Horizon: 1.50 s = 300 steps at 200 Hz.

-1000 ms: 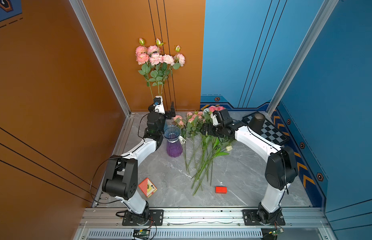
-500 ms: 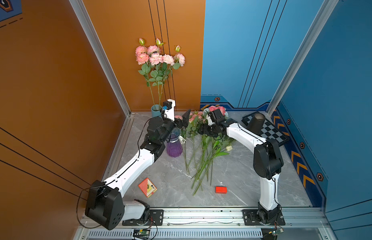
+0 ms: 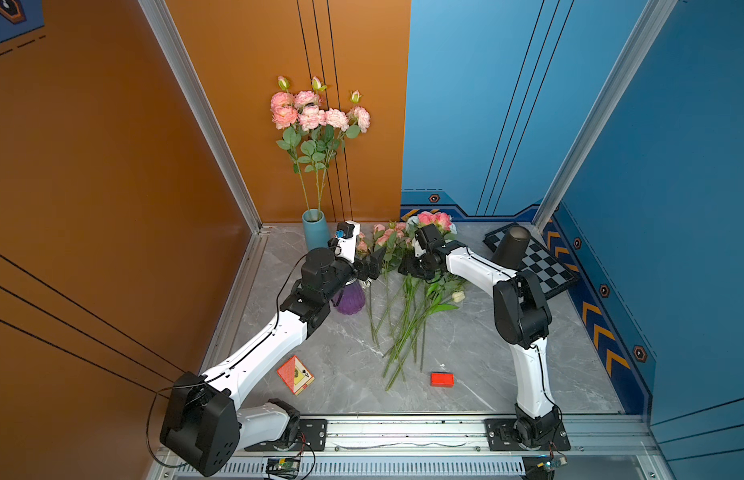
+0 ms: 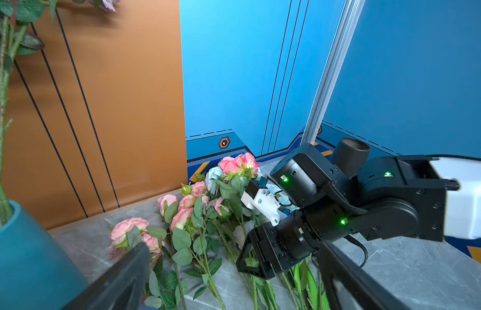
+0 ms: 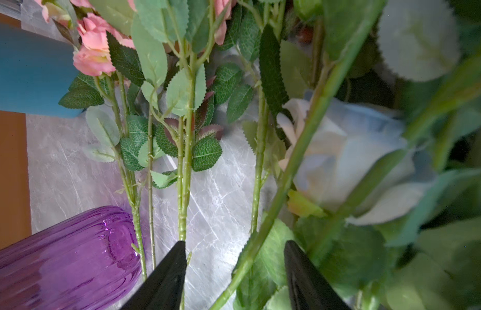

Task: Place the pink flowers into the vase
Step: Pick up the flower at the center of the board.

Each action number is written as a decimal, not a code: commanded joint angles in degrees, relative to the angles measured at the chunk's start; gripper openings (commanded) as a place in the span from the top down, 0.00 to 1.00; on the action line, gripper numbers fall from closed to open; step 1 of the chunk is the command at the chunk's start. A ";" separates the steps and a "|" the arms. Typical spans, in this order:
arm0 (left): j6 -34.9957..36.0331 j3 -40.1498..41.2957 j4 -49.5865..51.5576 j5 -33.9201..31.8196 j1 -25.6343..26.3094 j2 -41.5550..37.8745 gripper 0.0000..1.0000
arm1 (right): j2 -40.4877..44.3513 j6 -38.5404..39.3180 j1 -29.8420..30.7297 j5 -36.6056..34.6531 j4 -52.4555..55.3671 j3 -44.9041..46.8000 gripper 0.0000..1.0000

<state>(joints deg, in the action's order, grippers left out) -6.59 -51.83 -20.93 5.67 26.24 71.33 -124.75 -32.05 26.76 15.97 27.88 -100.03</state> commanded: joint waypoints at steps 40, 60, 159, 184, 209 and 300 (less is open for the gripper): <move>-0.77 -0.80 0.93 1.08 0.57 -2.21 0.01 | -3.04 -1.52 -0.48 0.87 -0.54 -4.00 0.64; -1.08 -0.81 1.36 1.15 0.81 -2.52 0.01 | -3.07 -1.70 -0.49 0.91 -0.48 -4.64 0.75; -6.27 -5.65 3.48 8.94 0.95 2.17 0.02 | 6.43 0.42 -1.86 -1.49 -0.37 -4.58 0.91; -6.88 -6.78 3.55 9.53 1.18 4.13 0.01 | 11.04 2.43 -2.24 -2.97 -0.46 -4.30 0.91; -8.42 -9.24 3.82 12.05 1.48 6.34 0.01 | 14.89 4.32 -2.54 -4.08 -0.83 -4.47 0.91; -4.92 -17.95 10.15 13.54 4.85 15.35 0.01 | 27.82 4.72 -2.33 -5.35 -13.44 3.71 0.91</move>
<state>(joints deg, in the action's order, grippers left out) -12.91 -66.70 -13.32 18.48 30.72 85.10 -99.96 -28.29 24.29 11.66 19.42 -98.45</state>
